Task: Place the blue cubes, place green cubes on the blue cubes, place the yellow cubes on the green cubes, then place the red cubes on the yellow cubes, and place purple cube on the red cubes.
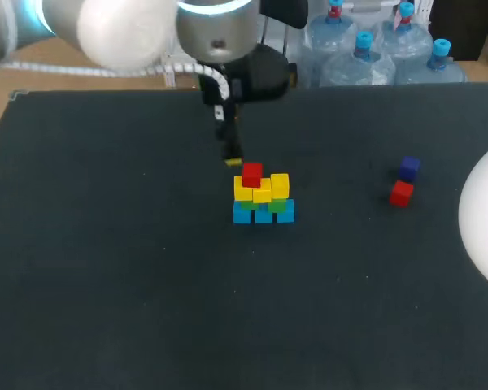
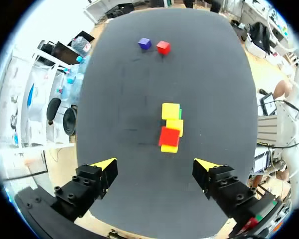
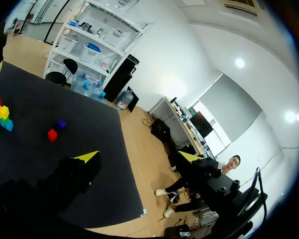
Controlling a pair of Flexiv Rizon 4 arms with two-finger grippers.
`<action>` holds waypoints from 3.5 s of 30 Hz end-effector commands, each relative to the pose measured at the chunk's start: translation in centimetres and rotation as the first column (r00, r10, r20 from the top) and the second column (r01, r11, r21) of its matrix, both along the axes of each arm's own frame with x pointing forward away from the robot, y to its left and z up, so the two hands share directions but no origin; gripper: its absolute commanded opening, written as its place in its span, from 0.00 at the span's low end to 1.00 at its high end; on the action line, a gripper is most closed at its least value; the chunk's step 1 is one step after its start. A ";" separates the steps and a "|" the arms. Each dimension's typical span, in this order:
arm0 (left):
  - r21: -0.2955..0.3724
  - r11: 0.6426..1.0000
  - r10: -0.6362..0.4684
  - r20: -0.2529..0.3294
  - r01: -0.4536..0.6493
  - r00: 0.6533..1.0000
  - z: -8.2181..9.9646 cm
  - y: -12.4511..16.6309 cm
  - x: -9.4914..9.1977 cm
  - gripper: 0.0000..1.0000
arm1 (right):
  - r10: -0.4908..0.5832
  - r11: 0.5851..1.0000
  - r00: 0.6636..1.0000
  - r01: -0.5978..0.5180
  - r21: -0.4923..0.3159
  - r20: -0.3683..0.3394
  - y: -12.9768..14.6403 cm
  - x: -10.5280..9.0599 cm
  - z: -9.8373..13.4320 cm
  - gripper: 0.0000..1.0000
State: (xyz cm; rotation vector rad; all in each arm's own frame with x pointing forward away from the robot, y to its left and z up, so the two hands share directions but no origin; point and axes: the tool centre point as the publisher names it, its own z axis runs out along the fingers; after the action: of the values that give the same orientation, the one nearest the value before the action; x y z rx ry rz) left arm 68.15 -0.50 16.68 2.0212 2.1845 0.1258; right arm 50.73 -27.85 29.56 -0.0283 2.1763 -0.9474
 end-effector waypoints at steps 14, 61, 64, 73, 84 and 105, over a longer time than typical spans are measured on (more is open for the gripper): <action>-0.334 0.858 0.495 0.338 -0.390 0.800 4.6 17.0 -0.3 1.00 | 0.001 1.000 1.000 -0.001 0.000 0.002 -0.1 0.0 0.0 1.00; -0.573 0.686 0.700 0.351 -0.450 0.622 4.7 20.5 -0.6 1.00 | 0.203 0.961 0.894 -0.261 -0.096 -0.399 0.3 15.1 -5.5 1.00; -0.573 0.686 0.700 0.351 -0.450 0.622 4.7 20.5 -0.6 1.00 | 0.242 0.955 0.874 -0.290 -0.054 -0.421 0.5 16.4 -5.0 1.00; -0.573 0.686 0.700 0.351 -0.450 0.622 4.7 20.5 -0.6 1.00 | 0.535 0.828 0.696 -0.545 0.132 -0.479 4.9 14.8 -4.3 1.00; -0.573 0.686 0.700 0.351 -0.450 0.622 4.7 20.5 -0.6 1.00 | 0.856 0.507 0.266 -0.601 0.619 -0.443 5.0 7.0 -2.4 1.00; -0.573 0.686 0.700 0.351 -0.450 0.622 4.7 20.5 -0.6 1.00 | 0.880 0.439 0.133 -0.590 0.677 -0.455 5.6 4.1 -3.6 1.00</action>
State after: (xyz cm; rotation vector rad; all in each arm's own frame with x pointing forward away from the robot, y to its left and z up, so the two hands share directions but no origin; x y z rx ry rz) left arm 67.65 19.93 21.50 0.8076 2.1329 0.2355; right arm 54.40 -22.37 25.74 -1.5350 2.4614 0.1199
